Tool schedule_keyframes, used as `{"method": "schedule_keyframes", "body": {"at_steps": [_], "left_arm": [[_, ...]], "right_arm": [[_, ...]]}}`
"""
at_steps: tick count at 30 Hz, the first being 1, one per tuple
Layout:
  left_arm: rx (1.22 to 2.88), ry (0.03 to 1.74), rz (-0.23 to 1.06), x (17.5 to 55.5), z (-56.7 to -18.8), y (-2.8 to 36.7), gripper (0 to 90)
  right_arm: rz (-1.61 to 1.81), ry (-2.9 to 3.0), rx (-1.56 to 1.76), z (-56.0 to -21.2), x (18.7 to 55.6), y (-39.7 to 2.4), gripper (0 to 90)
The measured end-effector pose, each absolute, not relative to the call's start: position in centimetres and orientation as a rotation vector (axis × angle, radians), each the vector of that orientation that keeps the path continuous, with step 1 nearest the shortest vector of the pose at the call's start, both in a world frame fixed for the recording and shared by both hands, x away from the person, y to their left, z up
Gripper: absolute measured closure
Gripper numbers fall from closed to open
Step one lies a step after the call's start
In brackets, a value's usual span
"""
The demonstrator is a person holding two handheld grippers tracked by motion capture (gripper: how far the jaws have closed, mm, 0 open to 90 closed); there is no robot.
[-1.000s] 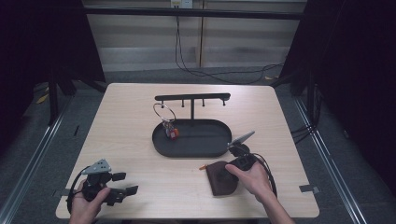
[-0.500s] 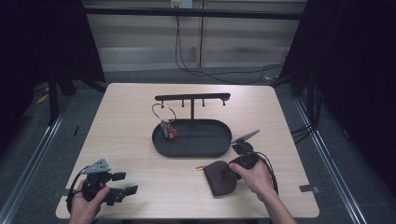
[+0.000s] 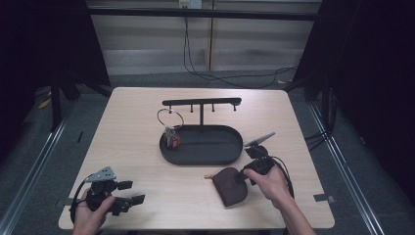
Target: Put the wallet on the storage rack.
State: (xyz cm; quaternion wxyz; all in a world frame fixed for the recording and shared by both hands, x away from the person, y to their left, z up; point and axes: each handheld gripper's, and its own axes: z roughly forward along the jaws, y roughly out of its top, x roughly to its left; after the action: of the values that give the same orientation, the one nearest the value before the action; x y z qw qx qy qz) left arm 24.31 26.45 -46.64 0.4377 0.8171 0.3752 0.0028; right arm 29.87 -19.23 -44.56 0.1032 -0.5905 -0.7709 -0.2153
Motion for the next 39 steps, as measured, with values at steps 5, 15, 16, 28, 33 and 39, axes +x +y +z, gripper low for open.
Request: {"method": "schedule_keyframes", "body": {"at_steps": [5,15,16,28,33,39], "left_arm": [[2.038,0.930,0.006,24.4,-46.7,26.4,20.2],[2.038,0.928,-0.004,24.4,-46.7,26.5,20.2],[2.039,0.929,-0.004,24.4,-46.7,26.5,20.2],[2.039,0.931,-0.014,24.5,-46.8,26.5,20.2],[2.028,0.939,-0.016,24.5,-46.7,26.6,20.2],[2.034,0.936,-0.015,24.5,-46.7,26.6,20.2]], "right_arm": [[-0.684,-2.267,-1.713,-43.7,29.9,-19.2,82.1],[-0.639,-2.327,-1.690,-42.9,29.8,-19.1,82.7],[-0.637,-2.332,-1.690,-42.8,29.9,-19.0,82.7],[-0.569,-2.414,-1.680,-41.4,29.9,-18.2,83.5],[-0.552,-2.444,-1.663,-41.0,29.8,-17.9,83.5],[-0.523,-2.486,-1.674,-39.9,29.8,-17.7,83.5]]}}
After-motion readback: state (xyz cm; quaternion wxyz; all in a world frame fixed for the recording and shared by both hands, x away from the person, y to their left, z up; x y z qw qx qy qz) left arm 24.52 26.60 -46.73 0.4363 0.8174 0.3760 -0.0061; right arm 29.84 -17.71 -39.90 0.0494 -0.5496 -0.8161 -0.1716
